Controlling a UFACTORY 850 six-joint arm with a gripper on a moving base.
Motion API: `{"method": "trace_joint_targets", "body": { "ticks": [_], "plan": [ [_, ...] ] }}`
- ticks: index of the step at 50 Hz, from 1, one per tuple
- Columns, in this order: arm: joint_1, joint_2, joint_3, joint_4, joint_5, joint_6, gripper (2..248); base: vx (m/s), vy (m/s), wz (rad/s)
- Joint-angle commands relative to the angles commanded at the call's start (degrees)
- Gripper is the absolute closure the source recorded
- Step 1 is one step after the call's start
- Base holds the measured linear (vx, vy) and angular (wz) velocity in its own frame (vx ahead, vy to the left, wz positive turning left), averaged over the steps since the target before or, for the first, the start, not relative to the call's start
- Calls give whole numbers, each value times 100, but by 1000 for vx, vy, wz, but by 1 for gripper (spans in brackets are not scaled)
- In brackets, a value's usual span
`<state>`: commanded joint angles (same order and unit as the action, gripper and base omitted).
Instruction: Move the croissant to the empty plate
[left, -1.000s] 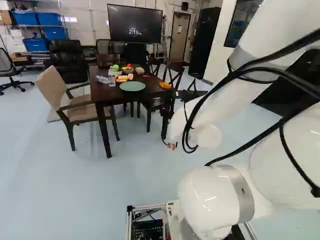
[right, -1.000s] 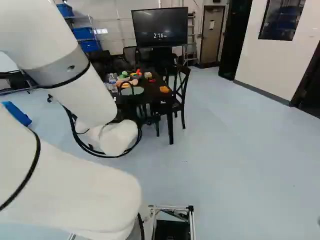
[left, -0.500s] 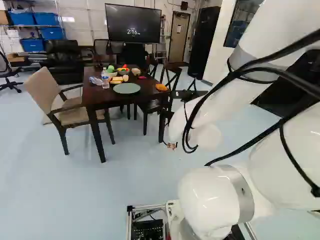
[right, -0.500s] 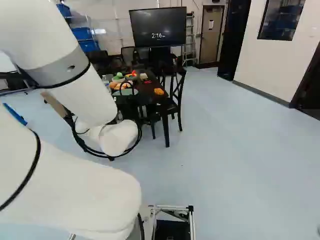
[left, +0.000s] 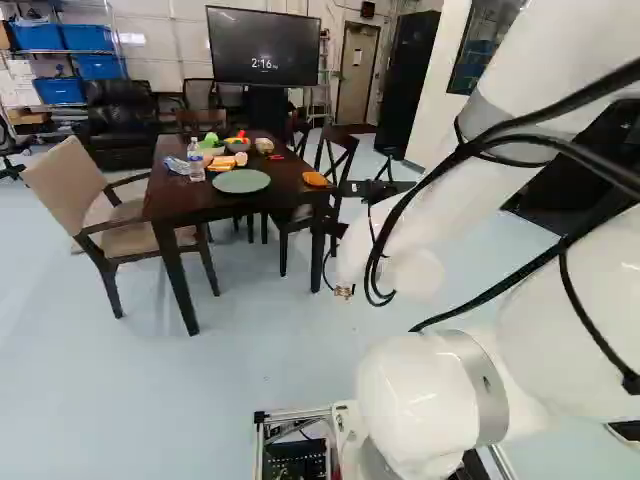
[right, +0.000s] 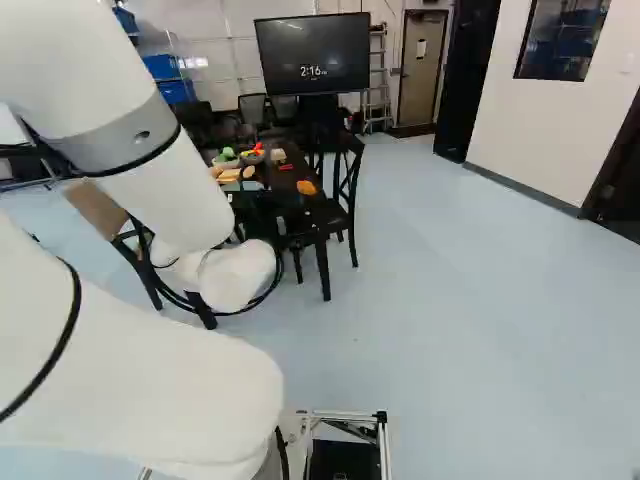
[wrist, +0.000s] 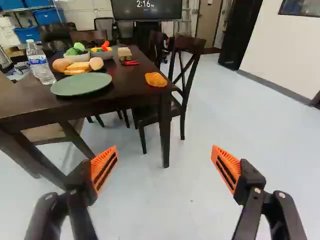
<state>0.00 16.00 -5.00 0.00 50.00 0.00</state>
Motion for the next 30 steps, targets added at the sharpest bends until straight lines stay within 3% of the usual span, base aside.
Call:
{"method": "trace_joint_targets", "body": {
  "ticks": [12, 30],
  "plan": [
    [0, 0, 0, 0, 0, 0, 3, 121, -91, 71],
    [0, 0, 0, 0, 0, 0, 3, 112, -28, 204]
  ]
}}
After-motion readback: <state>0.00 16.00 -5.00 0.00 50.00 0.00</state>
